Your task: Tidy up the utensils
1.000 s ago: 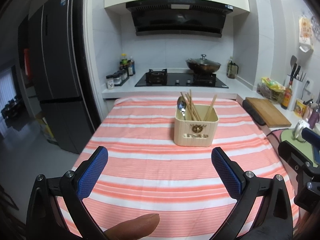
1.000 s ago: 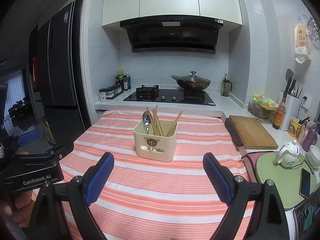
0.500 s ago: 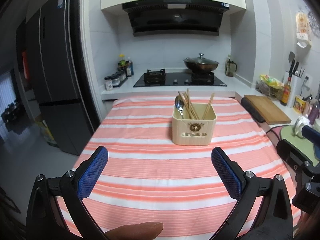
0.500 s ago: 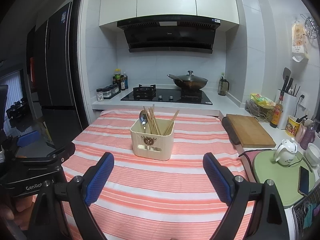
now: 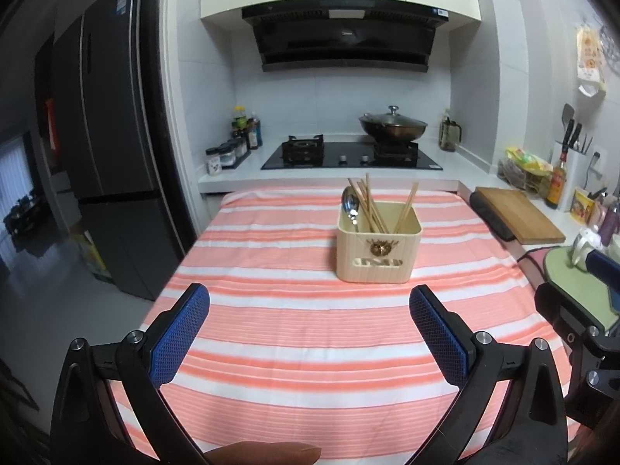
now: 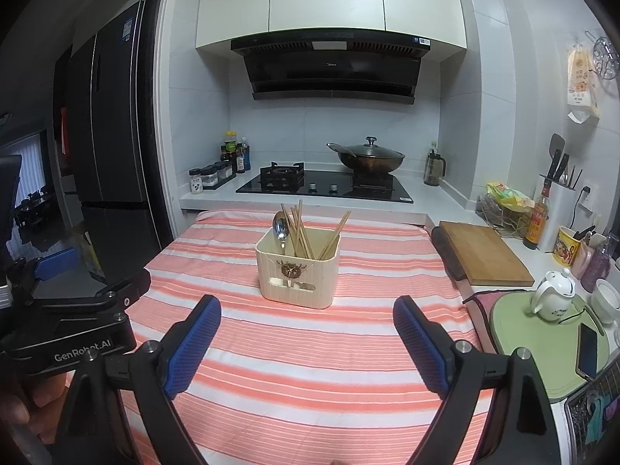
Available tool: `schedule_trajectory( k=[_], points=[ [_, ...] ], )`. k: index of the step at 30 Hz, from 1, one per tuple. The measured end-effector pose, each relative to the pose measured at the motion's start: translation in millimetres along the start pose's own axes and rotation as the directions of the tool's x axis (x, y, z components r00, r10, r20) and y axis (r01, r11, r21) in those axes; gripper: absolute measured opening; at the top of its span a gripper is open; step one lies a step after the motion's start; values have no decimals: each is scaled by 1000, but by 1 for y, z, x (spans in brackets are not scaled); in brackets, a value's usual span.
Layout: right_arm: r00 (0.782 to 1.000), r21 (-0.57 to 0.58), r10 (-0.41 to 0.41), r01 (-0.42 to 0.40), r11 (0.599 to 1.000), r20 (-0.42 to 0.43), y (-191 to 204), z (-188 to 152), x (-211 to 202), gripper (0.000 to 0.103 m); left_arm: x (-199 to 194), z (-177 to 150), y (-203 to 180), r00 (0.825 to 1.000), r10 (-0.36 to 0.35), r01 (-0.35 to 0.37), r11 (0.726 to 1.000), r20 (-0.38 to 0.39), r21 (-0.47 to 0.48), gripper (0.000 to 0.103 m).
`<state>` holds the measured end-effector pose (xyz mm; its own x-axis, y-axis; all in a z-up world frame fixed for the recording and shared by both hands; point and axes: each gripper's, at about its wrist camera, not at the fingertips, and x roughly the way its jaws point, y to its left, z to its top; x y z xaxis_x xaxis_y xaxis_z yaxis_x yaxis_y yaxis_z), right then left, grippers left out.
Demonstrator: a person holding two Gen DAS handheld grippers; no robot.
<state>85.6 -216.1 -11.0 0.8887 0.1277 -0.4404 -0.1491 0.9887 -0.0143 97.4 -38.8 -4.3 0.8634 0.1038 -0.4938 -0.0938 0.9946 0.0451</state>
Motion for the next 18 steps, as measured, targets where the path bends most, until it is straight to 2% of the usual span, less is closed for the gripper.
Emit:
schedule_trajectory(
  k=[18],
  points=[
    [1000,-3,1,-1,1000,-8,3,-3,1,92,1,0,-2,1000,1,-1,1000,-4,2,103]
  ],
)
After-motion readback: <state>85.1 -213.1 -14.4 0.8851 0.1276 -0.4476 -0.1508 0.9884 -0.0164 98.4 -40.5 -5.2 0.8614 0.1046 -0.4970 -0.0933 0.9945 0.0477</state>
